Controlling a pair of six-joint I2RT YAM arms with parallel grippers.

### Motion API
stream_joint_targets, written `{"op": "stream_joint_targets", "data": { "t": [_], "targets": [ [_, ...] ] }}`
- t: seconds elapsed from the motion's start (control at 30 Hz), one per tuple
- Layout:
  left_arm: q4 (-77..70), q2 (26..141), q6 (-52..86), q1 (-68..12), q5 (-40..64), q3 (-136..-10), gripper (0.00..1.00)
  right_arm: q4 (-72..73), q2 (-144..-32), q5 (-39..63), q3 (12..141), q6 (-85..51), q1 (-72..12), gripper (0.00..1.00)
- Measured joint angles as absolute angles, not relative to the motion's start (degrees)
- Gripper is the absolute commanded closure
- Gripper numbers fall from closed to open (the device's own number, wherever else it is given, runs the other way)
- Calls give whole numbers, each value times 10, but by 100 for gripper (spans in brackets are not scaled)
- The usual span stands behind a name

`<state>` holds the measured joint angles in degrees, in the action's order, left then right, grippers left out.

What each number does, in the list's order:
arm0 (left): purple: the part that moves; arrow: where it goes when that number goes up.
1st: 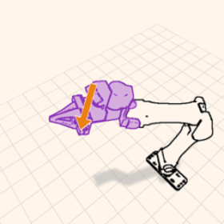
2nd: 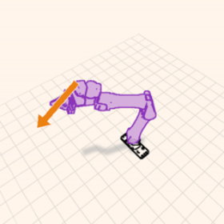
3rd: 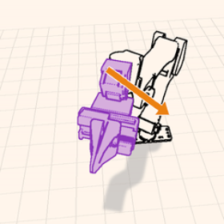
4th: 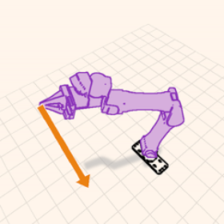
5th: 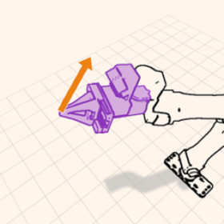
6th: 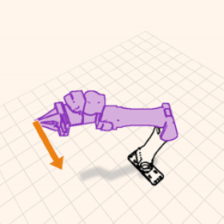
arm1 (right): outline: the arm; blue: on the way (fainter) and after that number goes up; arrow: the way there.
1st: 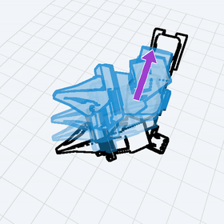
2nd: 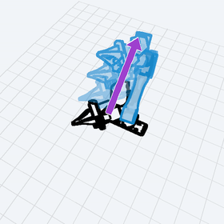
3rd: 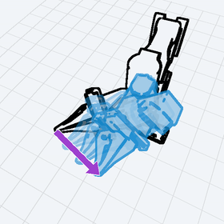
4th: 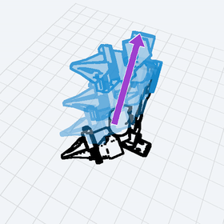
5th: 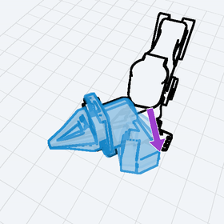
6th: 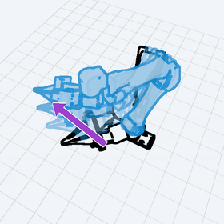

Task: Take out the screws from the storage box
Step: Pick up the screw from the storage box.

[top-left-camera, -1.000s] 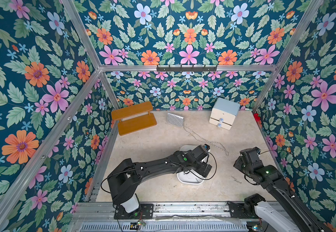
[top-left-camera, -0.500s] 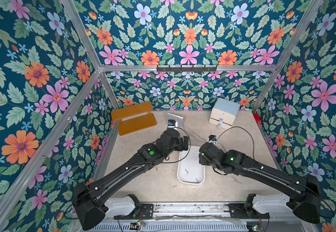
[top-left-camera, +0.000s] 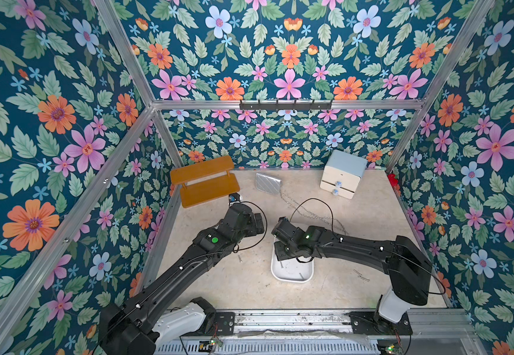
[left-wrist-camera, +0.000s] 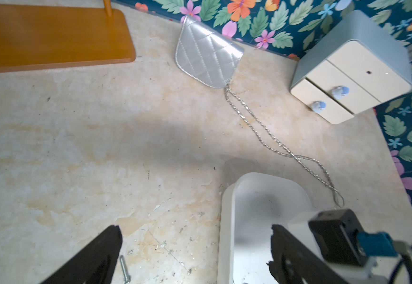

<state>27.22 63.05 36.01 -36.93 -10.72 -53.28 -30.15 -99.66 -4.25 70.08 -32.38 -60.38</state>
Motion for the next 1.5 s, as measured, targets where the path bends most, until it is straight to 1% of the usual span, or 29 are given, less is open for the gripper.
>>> {"op": "stream_joint_targets", "data": {
  "t": [0.23, 0.7, 0.8, 0.93, 1.0, 1.07, 1.17, 1.2, 1.37, 1.5],
  "targets": [
    [253, 661, 360, -342, -78, -538, 1, -302, -1054, -2, 708, -302, -593, 45],
    [238, 660, 358, -322, -63, -523, 1, -318, -1101, 12, 721, -333, -589, 50],
    [235, 659, 358, -320, -61, -521, 1, -320, -1106, 7, 724, -338, -591, 56],
    [229, 656, 358, -318, -58, -518, 1, -329, -1119, -9, 737, -351, -600, 67],
    [227, 655, 358, -316, -54, -515, 1, -333, -1123, -18, 739, -358, -604, 70],
    [227, 654, 358, -314, -50, -513, 1, -332, -1125, -23, 735, -364, -605, 75],
    [227, 655, 358, -311, -46, -511, 1, -334, -1121, -32, 731, -369, -605, 90],
    [226, 655, 358, -310, -46, -512, 1, -336, -1118, -33, 729, -371, -605, 93],
    [225, 660, 356, -304, -43, -515, 1, -335, -1109, -33, 724, -379, -605, 99],
    [223, 662, 355, -302, -38, -517, 1, -339, -1106, -33, 725, -379, -605, 100]
  ]
}}
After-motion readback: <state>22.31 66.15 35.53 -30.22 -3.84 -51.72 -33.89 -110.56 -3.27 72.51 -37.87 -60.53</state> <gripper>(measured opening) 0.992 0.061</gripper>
